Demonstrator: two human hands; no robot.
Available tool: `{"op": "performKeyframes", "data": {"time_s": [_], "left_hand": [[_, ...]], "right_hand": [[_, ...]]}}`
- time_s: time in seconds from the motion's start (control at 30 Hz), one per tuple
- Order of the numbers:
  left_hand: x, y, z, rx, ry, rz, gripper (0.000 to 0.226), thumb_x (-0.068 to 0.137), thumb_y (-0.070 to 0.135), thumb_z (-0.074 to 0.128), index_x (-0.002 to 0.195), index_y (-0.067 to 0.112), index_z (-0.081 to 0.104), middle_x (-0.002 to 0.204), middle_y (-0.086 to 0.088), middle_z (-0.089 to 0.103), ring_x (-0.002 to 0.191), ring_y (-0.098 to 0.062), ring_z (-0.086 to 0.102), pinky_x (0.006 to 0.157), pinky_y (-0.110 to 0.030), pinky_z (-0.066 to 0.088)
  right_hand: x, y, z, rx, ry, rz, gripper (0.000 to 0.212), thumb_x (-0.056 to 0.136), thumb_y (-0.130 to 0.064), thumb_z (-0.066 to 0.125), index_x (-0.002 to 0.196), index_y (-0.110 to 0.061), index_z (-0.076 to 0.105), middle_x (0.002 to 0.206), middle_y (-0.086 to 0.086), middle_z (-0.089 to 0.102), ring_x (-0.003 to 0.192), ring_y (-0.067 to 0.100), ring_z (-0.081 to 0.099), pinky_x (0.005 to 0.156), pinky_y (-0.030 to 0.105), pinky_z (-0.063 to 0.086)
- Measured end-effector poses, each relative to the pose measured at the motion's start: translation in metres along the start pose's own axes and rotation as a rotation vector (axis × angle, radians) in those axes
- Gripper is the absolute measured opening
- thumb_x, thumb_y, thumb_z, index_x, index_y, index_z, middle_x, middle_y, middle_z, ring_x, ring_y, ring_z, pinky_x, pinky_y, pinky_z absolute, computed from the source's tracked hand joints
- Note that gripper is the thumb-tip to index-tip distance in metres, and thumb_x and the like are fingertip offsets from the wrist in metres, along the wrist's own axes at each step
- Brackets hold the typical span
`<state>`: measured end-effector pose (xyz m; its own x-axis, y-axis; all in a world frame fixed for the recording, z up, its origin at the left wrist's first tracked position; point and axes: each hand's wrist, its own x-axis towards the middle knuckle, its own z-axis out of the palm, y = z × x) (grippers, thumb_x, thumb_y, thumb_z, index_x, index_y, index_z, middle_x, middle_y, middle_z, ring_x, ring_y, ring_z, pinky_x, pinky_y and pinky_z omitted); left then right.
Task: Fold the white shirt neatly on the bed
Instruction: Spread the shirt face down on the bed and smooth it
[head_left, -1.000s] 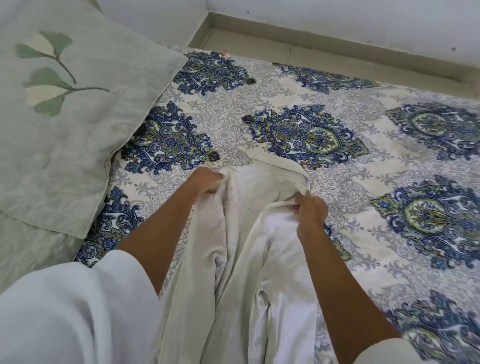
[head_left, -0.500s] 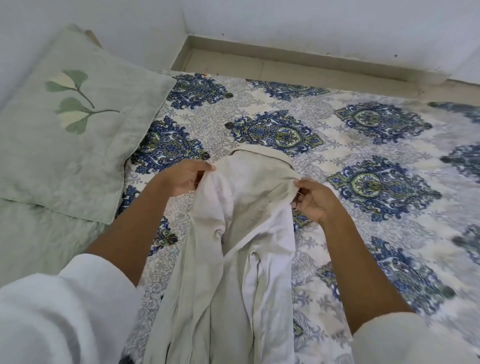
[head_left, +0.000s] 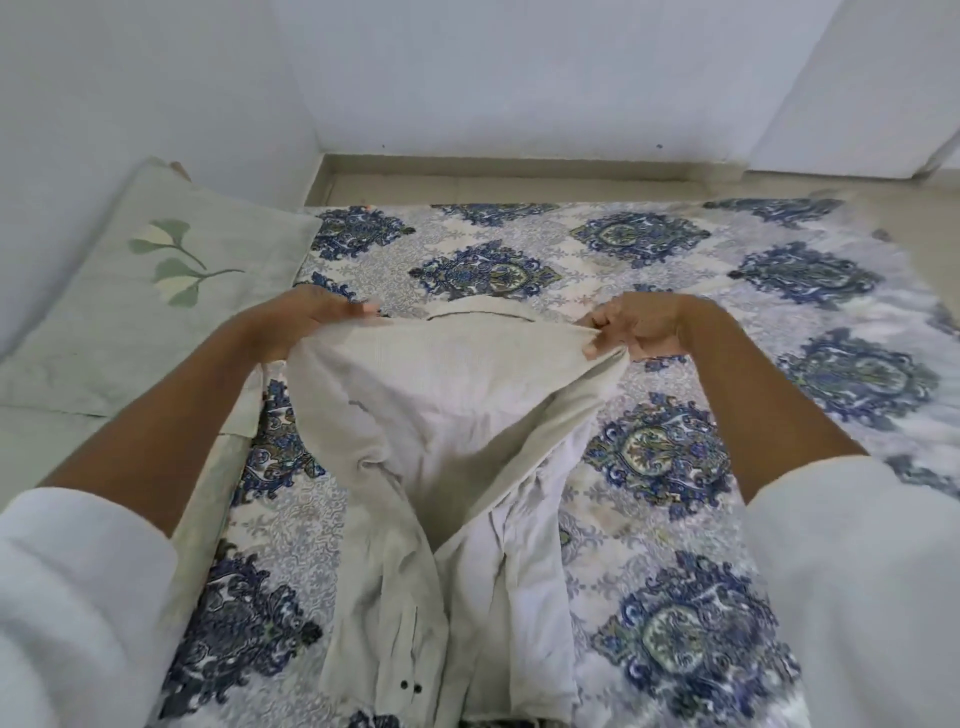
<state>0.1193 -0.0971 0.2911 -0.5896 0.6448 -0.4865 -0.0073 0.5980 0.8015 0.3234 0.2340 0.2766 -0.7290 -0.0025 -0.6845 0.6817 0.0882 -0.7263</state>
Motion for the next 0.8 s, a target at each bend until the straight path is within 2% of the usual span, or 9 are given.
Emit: {"op": "performKeyframes", "data": {"time_s": [0.13, 0.23, 0.3, 0.37, 0.47, 0.57, 0.63, 0.7, 0.8], "left_hand": [[-0.028, 0.026, 0.023, 0.013, -0.046, 0.032, 0.053, 0.061, 0.060, 0.073, 0.077, 0.009, 0.074, 0.078, -0.014, 0.071, 0.061, -0.022, 0.065, 0.059, -0.030, 0.055], [-0.046, 0.057, 0.048, 0.438, -0.128, 0.058, 0.028, 0.078, 0.036, 0.070, 0.089, 0.010, 0.071, 0.082, -0.010, 0.071, 0.070, -0.023, 0.066, 0.065, -0.027, 0.055], [-0.057, 0.078, 0.070, 0.733, -0.105, 0.086, 0.025, 0.082, 0.028, 0.069, 0.093, 0.006, 0.068, 0.081, -0.007, 0.067, 0.069, -0.019, 0.059, 0.060, -0.024, 0.046], [-0.068, 0.096, 0.087, 0.755, -0.024, 0.140, 0.026, 0.085, 0.029, 0.065, 0.098, 0.007, 0.064, 0.086, -0.008, 0.063, 0.072, -0.019, 0.054, 0.065, -0.025, 0.044], [-0.082, 0.111, 0.110, 0.362, 0.035, 0.246, 0.017, 0.085, 0.036, 0.063, 0.086, 0.020, 0.068, 0.074, -0.008, 0.056, 0.064, -0.017, 0.047, 0.055, -0.023, 0.042], [-0.094, 0.122, 0.149, -0.189, 0.031, 0.271, 0.027, 0.088, 0.022, 0.058, 0.067, 0.021, 0.076, 0.066, 0.000, 0.070, 0.057, -0.015, 0.064, 0.055, -0.023, 0.053], [-0.100, 0.134, 0.181, -0.309, 0.083, 0.319, 0.036, 0.093, 0.012, 0.051, 0.068, 0.020, 0.075, 0.065, 0.005, 0.072, 0.059, -0.010, 0.066, 0.056, -0.020, 0.055], [-0.109, 0.149, 0.209, -0.342, 0.119, 0.370, 0.028, 0.094, 0.009, 0.049, 0.079, 0.017, 0.071, 0.064, 0.008, 0.071, 0.058, -0.006, 0.065, 0.057, -0.019, 0.053], [-0.122, 0.172, 0.235, -0.360, 0.179, 0.439, 0.014, 0.093, 0.009, 0.051, 0.084, 0.013, 0.062, 0.066, 0.004, 0.066, 0.059, -0.009, 0.059, 0.060, -0.023, 0.047]], "right_hand": [[-0.050, 0.008, -0.001, -0.274, 0.206, 0.054, 0.009, 0.079, 0.007, 0.064, 0.079, -0.002, 0.064, 0.076, 0.006, 0.065, 0.079, 0.027, 0.059, 0.063, 0.031, 0.047], [-0.085, 0.015, -0.013, -0.465, 0.475, -0.053, 0.008, 0.083, -0.013, 0.067, 0.081, -0.006, 0.065, 0.069, 0.005, 0.054, 0.061, 0.017, 0.043, 0.060, 0.026, 0.038], [-0.107, 0.022, -0.022, -0.285, 0.547, -0.121, 0.002, 0.087, -0.012, 0.063, 0.086, -0.012, 0.062, 0.075, 0.002, 0.055, 0.066, 0.017, 0.049, 0.069, 0.032, 0.048], [-0.130, 0.033, -0.032, 0.032, 0.543, -0.215, 0.012, 0.090, -0.008, 0.058, 0.080, -0.015, 0.055, 0.076, 0.003, 0.054, 0.065, 0.016, 0.056, 0.068, 0.033, 0.055], [-0.166, 0.048, -0.042, 0.344, 0.474, -0.384, 0.020, 0.094, -0.004, 0.047, 0.078, -0.015, 0.049, 0.071, 0.003, 0.062, 0.062, 0.014, 0.063, 0.059, 0.034, 0.059], [-0.204, 0.059, -0.055, 0.461, 0.454, -0.485, 0.020, 0.096, -0.003, 0.042, 0.086, -0.012, 0.055, 0.066, -0.005, 0.071, 0.063, 0.007, 0.068, 0.062, 0.027, 0.059], [-0.233, 0.066, -0.064, 0.495, 0.434, -0.530, 0.017, 0.097, -0.006, 0.043, 0.089, -0.010, 0.058, 0.069, -0.005, 0.073, 0.066, 0.006, 0.069, 0.063, 0.024, 0.058], [-0.267, 0.074, -0.075, 0.451, 0.454, -0.534, 0.009, 0.092, -0.016, 0.055, 0.091, -0.012, 0.062, 0.073, -0.004, 0.073, 0.070, 0.008, 0.069, 0.065, 0.025, 0.058], [-0.312, 0.093, -0.090, 0.293, 0.403, -0.507, 0.032, 0.057, -0.033, 0.077, 0.083, -0.015, 0.073, 0.080, -0.003, 0.075, 0.074, 0.010, 0.071, 0.064, 0.026, 0.058]]}}
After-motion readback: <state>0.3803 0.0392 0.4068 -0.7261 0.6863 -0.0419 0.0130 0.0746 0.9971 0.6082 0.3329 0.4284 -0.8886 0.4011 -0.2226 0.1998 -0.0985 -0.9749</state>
